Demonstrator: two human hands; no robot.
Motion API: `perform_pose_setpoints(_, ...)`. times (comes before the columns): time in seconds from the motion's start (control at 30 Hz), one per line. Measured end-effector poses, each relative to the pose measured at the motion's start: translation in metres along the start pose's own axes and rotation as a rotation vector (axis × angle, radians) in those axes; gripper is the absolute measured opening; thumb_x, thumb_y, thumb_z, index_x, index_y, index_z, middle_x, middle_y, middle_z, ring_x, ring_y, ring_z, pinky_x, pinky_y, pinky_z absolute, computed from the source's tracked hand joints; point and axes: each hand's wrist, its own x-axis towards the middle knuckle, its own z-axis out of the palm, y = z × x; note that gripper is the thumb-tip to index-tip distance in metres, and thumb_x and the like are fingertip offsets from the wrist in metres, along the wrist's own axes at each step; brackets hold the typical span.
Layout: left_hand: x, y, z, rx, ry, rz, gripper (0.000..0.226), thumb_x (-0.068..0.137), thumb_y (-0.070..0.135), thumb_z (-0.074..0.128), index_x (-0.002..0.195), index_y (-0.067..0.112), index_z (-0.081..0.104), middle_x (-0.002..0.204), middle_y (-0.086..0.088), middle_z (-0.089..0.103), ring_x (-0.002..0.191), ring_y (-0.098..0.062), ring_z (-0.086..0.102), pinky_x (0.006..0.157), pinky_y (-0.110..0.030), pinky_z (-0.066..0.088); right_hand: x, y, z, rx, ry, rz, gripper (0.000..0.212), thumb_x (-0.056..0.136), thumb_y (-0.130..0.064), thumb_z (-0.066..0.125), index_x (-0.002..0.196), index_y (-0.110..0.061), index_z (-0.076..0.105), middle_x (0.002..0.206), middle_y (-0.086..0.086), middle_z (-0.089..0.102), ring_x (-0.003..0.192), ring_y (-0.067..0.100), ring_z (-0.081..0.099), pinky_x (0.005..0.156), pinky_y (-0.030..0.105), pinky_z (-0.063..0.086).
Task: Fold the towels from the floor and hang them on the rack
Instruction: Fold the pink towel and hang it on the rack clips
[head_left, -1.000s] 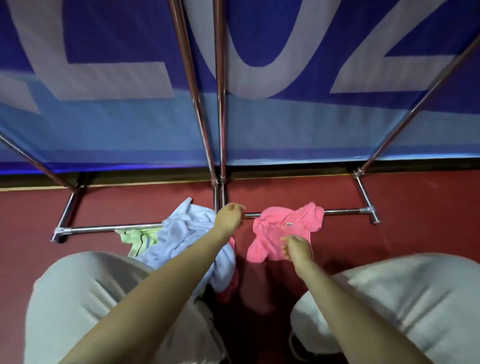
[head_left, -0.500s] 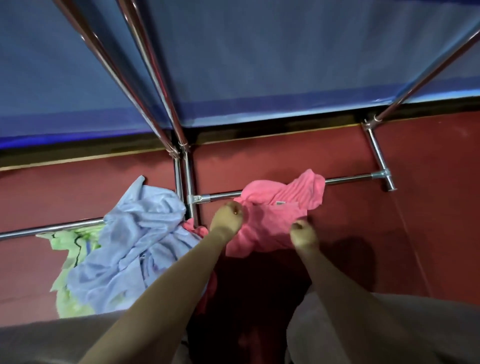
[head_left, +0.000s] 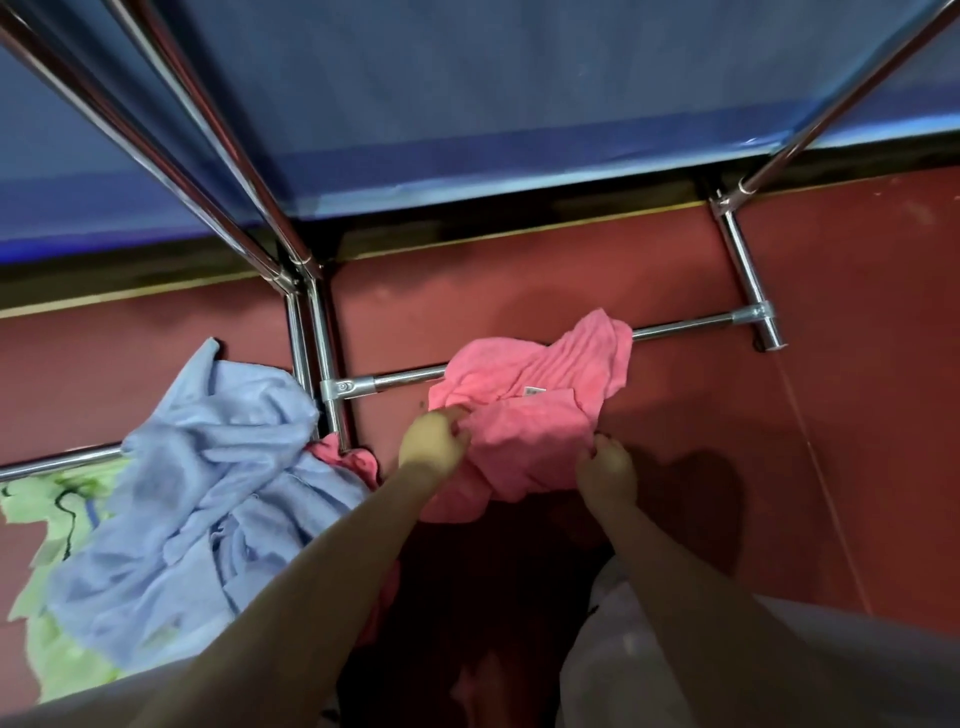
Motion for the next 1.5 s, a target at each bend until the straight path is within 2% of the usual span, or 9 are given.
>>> perform_pose_setpoints(0.13,-0.011,0.02,-0.029,-0.16,0.148,-0.012,0.024,0.092,0.016,0.057,0.111,0.014,0.071,0.11,-0.013,0.071,0.104,-0.031,0.064,0.083,-0.029,0.044,-0.001,-0.04,-0.028,0.125,0.175,-0.053,0.041,0.097,-0.022,0.04,0.094,0.012,0.061,0.089,0.037,0.063,0.082,0.048,0.063,0.067,0.044,0.046)
perform_pose_setpoints(0.33,-0.059,0.06,-0.105,-0.346,0.324,0.065,0.013,0.091,0.01,0.058,0.093,0.01,0.071,0.095,-0.007,0.073,0.092,-0.025,0.066,0.075,-0.025,0.042,-0.023,-0.111,-0.108,0.195,0.134,-0.125,0.032,0.098,-0.007,0.041,0.125,0.004,0.053,0.113,0.032,0.061,0.101,0.045,0.058,0.079,0.041,0.04)
perform_pose_setpoints(0.6,-0.177,0.111,-0.209,-0.548,0.517,0.243,0.017,0.09,0.005,0.057,0.079,0.017,0.063,0.083,0.001,0.065,0.083,-0.016,0.058,0.083,-0.03,0.045,-0.117,-0.181,-0.244,0.211,0.289,-0.662,0.018,0.097,-0.013,0.047,0.098,-0.002,0.062,0.092,0.022,0.068,0.086,0.041,0.062,0.07,0.041,0.041)
perform_pose_setpoints(0.87,-0.286,0.099,-0.226,-0.776,0.535,0.27,0.022,0.095,0.006,0.052,0.081,0.018,0.064,0.081,0.005,0.063,0.074,-0.007,0.054,0.072,-0.023,0.043,-0.237,-0.185,-0.3,0.392,0.476,-1.035,0.022,0.094,-0.016,0.048,0.092,-0.004,0.066,0.086,0.008,0.062,0.081,0.015,0.055,0.071,0.022,0.037)
perform_pose_setpoints(0.97,-0.305,0.093,-0.218,-0.895,0.463,0.138,0.026,0.096,0.009,0.049,0.077,0.019,0.064,0.069,0.001,0.059,0.06,-0.013,0.048,0.054,-0.025,0.038,-0.271,-0.182,-0.299,0.647,0.345,-0.903,0.017,0.097,-0.009,0.048,0.093,-0.005,0.063,0.085,0.0,0.06,0.077,0.001,0.049,0.072,0.015,0.037)
perform_pose_setpoints(1.17,-0.32,0.076,-0.192,-0.878,0.355,0.115,0.03,0.096,0.004,0.047,0.078,0.018,0.067,0.076,-0.003,0.063,0.072,-0.019,0.054,0.074,-0.032,0.046,-0.309,-0.176,-0.296,0.791,0.074,-0.784,0.009,0.094,-0.005,0.052,0.089,-0.009,0.058,0.076,-0.01,0.061,0.066,-0.01,0.055,0.064,0.005,0.039)
perform_pose_setpoints(1.3,-0.325,0.071,-0.171,-0.858,0.368,0.055,0.025,0.095,0.005,0.049,0.08,0.018,0.066,0.077,-0.008,0.061,0.066,-0.021,0.05,0.063,-0.032,0.042,-0.322,-0.163,-0.294,0.679,0.013,-0.864,0.014,0.092,-0.005,0.054,0.083,-0.015,0.059,0.074,-0.01,0.063,0.067,-0.007,0.057,0.063,0.007,0.04)
perform_pose_setpoints(1.4,-0.337,0.082,-0.162,-0.814,0.409,0.16,0.016,0.098,0.011,0.05,0.105,0.016,0.064,0.102,-0.002,0.063,0.085,-0.013,0.055,0.078,-0.031,0.046,-0.329,-0.164,-0.292,0.602,-0.061,-0.941,0.019,0.093,-0.007,0.053,0.081,-0.02,0.059,0.078,-0.011,0.063,0.072,-0.006,0.057,0.068,0.008,0.039)
perform_pose_setpoints(1.5,-0.341,0.09,-0.157,-0.807,0.394,0.363,0.028,0.101,0.016,0.045,0.127,0.014,0.058,0.123,0.004,0.06,0.114,-0.009,0.054,0.103,-0.025,0.039,-0.33,-0.168,-0.287,0.615,-0.11,-0.958,0.014,0.093,-0.004,0.052,0.085,-0.012,0.06,0.081,-0.008,0.063,0.074,-0.002,0.056,0.071,0.011,0.041)
